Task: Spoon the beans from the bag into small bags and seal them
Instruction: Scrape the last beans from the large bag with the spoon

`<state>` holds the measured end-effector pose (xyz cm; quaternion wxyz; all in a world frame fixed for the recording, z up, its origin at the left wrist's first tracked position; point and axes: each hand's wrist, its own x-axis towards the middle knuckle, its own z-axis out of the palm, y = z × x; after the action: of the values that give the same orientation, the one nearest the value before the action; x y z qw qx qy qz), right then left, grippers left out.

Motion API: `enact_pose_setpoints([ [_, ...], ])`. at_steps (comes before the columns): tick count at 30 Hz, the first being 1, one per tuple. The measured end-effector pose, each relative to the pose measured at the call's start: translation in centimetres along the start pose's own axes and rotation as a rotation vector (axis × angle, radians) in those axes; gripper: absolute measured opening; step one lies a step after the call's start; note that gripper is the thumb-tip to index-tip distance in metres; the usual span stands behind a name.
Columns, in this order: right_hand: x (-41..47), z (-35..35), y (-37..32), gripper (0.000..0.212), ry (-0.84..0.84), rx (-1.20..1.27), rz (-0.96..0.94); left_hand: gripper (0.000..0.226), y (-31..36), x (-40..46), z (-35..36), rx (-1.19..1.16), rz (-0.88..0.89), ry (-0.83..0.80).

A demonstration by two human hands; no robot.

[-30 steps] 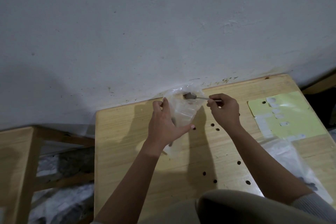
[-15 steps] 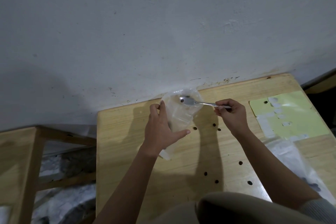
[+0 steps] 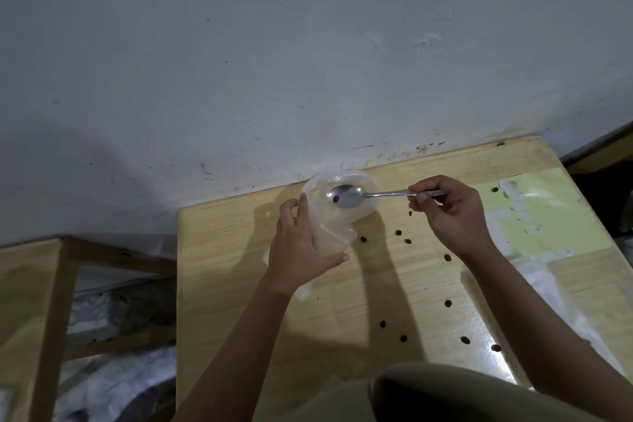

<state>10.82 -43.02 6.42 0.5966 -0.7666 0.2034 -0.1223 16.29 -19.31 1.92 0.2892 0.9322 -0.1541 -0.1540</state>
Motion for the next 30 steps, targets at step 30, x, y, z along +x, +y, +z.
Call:
enact_pose_setpoints([
  [30, -1.3, -0.1, 5.8, 0.024, 0.340, -0.509, -0.270, 0.129, 0.5, -3.4, -0.9, -0.204, -0.067, 0.059],
])
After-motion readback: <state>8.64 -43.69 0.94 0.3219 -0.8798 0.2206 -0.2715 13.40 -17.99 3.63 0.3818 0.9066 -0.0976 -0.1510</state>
